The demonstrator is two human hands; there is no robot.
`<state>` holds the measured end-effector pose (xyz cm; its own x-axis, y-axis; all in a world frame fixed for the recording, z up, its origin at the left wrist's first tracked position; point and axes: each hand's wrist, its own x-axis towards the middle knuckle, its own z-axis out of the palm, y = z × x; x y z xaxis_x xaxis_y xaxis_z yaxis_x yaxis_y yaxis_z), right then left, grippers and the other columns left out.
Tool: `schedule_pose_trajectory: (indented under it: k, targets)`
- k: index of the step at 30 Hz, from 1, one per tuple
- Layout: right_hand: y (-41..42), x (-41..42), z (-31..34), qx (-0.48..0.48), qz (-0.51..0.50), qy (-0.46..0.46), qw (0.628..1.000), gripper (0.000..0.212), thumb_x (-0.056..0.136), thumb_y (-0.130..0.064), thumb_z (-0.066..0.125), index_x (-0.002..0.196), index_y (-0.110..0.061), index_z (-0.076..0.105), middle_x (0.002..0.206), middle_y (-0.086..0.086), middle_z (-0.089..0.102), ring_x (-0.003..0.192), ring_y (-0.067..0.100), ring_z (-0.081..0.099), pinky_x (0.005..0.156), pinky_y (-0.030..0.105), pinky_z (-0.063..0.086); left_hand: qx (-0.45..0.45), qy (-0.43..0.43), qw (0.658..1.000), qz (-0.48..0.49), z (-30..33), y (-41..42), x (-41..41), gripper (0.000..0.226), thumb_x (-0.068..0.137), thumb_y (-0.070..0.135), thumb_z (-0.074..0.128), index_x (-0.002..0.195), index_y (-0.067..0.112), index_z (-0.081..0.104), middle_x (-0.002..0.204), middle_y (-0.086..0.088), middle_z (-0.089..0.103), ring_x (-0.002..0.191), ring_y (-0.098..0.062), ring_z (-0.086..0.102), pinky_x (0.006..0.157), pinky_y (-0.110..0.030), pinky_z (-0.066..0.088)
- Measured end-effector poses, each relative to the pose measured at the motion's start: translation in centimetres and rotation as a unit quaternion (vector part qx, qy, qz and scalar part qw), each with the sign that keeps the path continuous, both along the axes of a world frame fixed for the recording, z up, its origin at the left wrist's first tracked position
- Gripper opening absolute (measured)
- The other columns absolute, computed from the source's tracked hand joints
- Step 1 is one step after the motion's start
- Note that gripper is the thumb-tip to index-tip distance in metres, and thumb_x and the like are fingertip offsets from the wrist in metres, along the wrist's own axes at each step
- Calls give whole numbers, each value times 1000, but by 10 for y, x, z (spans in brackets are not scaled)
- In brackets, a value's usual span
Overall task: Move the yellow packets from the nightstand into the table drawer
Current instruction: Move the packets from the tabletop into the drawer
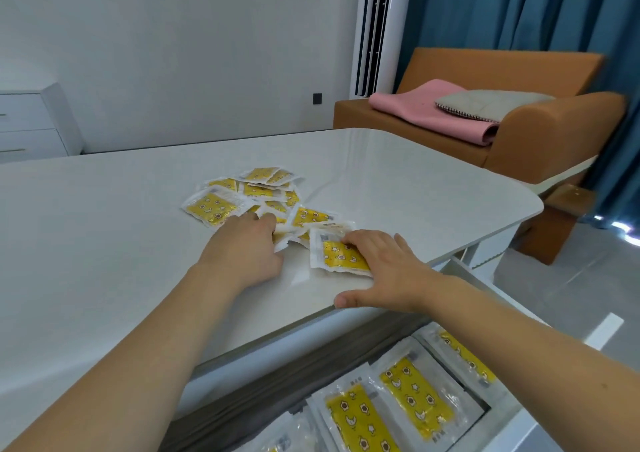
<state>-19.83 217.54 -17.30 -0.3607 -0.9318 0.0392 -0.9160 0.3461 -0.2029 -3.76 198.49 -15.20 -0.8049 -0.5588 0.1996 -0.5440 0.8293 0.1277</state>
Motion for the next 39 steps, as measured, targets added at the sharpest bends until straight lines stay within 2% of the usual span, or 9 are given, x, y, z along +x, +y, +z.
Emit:
schedule_pose_trajectory:
  k: [4,7,12,19,24,27,33,36,39]
  targets:
    - [14,16,-4,10,5,83,996,113,61,-92,47,151,-32,13,146,-6,25,137,19,22,119,50,15,32,-4,999,-4,0,22,19,39,85,46,51,116,23,48,114,-1,47,109,-25,42,88,-36,43]
    - [18,18,-14,-66,-3,121,990,86,78,-66,64,146,-21,35,138,1,41,129,23,38,114,38,30,18,-30,999,-13,-8,32,32,60,82,67,47,129,29,45,125,1,41,120,-24,36,99,-36,37]
    - [29,21,-11,-76,3,83,994,62,91,-41,63,143,-20,39,147,4,43,133,24,42,110,37,37,173,-13,983,-56,-11,40,52,82,69,80,57,135,35,38,142,11,32,127,-17,35,105,-36,36]
    - [18,30,-8,-67,22,155,985,67,85,-47,65,142,-21,40,138,5,44,121,25,46,105,37,39,-11,-39,998,-57,-16,59,69,85,73,69,62,144,37,29,142,4,31,128,-22,31,105,-34,28]
    - [13,34,-13,-92,13,116,989,60,86,-35,69,138,-17,43,139,5,50,122,27,50,104,37,38,37,-12,997,-60,-24,59,73,90,75,66,62,148,26,26,149,-1,19,140,-27,15,119,-37,13]
    - [15,35,-13,-91,9,165,982,61,82,-31,73,136,-17,48,130,4,56,114,27,54,98,38,42,33,-1,996,-77,-26,55,76,84,77,63,63,145,27,30,149,-1,29,135,-26,29,113,-36,27]
    - [23,41,-11,-84,-17,233,969,60,67,-21,83,121,-12,60,100,8,60,85,29,59,76,38,48,-95,37,991,-88,-33,65,81,59,71,56,57,120,22,59,109,-7,51,94,-31,52,85,-42,45]
    - [31,44,-10,-93,-14,227,969,55,71,-19,78,123,-15,60,107,9,60,92,31,60,83,39,48,-54,35,993,-99,-35,66,83,55,77,48,68,123,21,56,126,-10,47,103,-35,53,95,-43,44]
    - [36,48,-9,-99,-11,200,975,59,77,-16,73,132,-17,52,141,10,46,126,30,47,106,38,37,-28,28,992,-116,-33,66,83,55,83,45,67,130,22,49,144,-5,41,118,-31,50,99,-40,43]
